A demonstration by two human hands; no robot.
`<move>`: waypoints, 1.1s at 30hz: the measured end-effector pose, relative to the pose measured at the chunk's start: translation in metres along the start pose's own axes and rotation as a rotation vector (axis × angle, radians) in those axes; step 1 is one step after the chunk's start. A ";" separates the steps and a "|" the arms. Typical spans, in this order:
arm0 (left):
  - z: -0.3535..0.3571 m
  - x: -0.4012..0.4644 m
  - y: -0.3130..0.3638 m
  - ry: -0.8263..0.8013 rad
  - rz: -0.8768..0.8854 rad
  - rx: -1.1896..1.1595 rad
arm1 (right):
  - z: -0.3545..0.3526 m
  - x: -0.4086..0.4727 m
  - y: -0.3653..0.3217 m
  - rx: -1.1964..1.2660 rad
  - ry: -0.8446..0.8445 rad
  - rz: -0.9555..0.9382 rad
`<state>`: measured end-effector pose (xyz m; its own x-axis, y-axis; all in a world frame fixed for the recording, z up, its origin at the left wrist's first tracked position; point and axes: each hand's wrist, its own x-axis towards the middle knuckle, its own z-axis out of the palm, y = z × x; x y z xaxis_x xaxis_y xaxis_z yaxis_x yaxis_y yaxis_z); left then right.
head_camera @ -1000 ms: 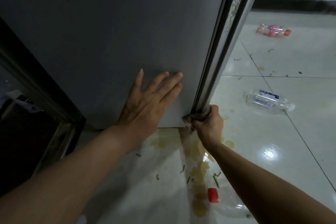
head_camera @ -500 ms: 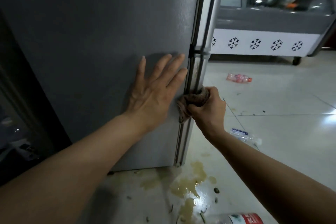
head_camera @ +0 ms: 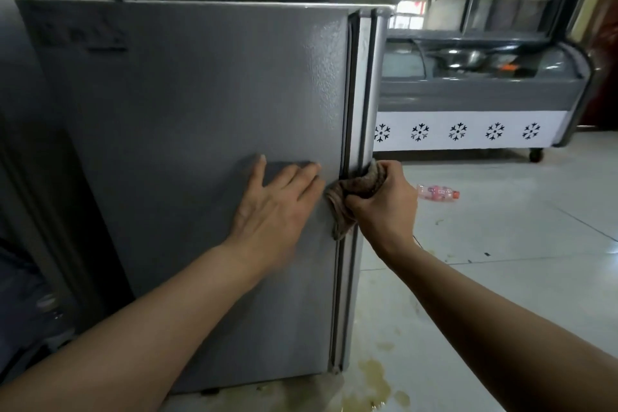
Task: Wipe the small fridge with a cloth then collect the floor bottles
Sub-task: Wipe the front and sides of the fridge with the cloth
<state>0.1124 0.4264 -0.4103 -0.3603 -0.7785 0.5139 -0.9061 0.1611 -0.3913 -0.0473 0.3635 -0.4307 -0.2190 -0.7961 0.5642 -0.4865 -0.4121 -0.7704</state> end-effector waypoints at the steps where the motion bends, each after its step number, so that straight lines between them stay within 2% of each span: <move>1: -0.007 0.003 -0.002 0.036 0.005 -0.026 | -0.001 0.003 -0.004 -0.004 -0.007 0.009; 8: -0.054 0.040 -0.025 0.237 -0.012 -0.052 | -0.006 0.020 -0.022 -0.027 -0.051 0.015; 16: -0.096 0.078 -0.062 0.257 -0.109 -0.012 | -0.022 0.057 -0.069 0.033 0.012 -0.081; 22: -0.106 0.094 -0.080 0.203 -0.213 -0.048 | -0.042 0.102 -0.126 0.066 0.092 -0.164; 29: -0.105 0.101 -0.077 0.243 -0.235 -0.071 | -0.058 0.121 -0.146 -0.044 -0.094 -0.319; 33: -0.108 0.104 -0.081 0.273 -0.221 -0.070 | -0.064 0.126 -0.150 -0.050 -0.107 -0.336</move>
<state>0.1245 0.3979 -0.2424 -0.1918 -0.6095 0.7692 -0.9782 0.0554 -0.2000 -0.0557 0.3533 -0.2255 0.0490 -0.6625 0.7474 -0.5577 -0.6389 -0.5298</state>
